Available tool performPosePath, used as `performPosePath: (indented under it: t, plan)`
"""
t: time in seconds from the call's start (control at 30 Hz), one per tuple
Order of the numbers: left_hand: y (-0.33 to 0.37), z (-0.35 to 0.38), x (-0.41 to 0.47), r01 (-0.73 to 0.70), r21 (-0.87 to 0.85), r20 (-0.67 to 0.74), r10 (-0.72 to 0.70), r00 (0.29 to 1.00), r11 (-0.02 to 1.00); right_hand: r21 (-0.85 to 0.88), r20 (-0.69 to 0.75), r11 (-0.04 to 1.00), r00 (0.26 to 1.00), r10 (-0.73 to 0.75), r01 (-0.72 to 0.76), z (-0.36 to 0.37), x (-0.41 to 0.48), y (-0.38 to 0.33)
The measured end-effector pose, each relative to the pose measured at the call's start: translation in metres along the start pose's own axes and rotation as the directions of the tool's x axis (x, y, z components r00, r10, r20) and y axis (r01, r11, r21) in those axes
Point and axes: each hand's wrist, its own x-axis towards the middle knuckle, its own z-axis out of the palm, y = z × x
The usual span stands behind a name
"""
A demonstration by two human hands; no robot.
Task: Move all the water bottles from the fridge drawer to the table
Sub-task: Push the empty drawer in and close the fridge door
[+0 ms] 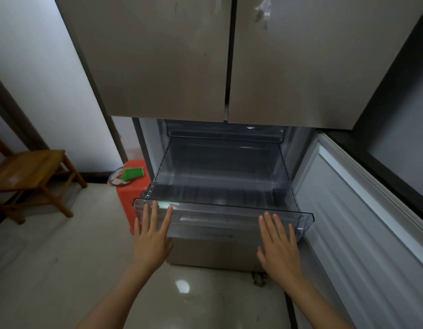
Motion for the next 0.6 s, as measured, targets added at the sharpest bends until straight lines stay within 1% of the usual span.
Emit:
performPosePath:
  t: [0.13,0.3,0.47,0.6]
  plan:
    - [0.004,0.002,0.000,0.036,-0.007,-0.003,-0.036,0.999,0.999,-0.045,0.017,0.999,1.000,-0.019,0.019,0.002,0.004,-0.002]
    - [0.015,0.006,0.000,0.085,-0.092,-0.041,-0.089,0.995,0.992,-0.065,0.058,0.998,0.998,0.003,0.001,0.005,0.006,-0.008]
    - [0.025,0.012,0.013,0.084,-0.074,-0.021,-0.086,0.996,0.994,-0.070,0.077,0.997,0.996,0.037,-0.032,0.008,0.021,0.003]
    - [0.022,0.011,0.029,0.119,-0.053,-0.037,-0.121,0.992,0.991,-0.071,0.111,0.997,0.994,-0.022,0.030,0.010,0.032,0.008]
